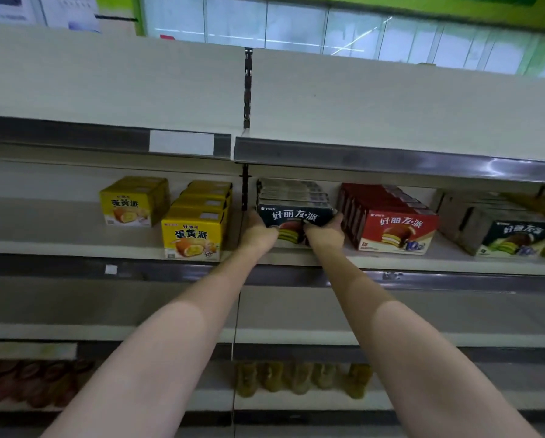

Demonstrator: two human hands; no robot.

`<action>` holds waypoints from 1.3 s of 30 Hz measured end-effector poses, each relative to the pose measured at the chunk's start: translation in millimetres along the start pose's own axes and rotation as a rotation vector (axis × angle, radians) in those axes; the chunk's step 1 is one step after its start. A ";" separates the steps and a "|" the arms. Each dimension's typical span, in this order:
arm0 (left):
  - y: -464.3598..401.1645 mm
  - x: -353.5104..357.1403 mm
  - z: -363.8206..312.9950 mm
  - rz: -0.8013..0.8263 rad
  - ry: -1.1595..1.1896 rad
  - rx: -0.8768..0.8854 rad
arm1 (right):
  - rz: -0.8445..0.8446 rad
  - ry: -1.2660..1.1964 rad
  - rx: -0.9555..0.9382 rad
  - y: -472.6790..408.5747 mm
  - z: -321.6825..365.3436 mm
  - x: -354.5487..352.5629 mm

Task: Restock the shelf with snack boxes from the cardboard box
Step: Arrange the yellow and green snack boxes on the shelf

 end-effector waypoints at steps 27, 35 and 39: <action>3.7 -27.4 -21.2 -0.139 -0.559 0.270 | -0.024 0.318 0.160 9.4 -9.9 -19.7; 42.5 24.1 -37.4 0.109 -0.421 0.374 | -0.187 0.226 -0.001 42.8 -17.4 -66.6; 69.3 81.1 -49.5 0.244 -0.256 0.429 | -0.264 0.206 -0.042 73.1 -32.6 -111.8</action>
Point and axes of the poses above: each hand's wrist, its own y-axis away from the middle knuckle, its own x-axis out of the palm, z = x × y, the point moved 7 cm from there along -y, towards the middle knuckle, and after that the axes turned 14 degrees about y, right-handed, at the moved point
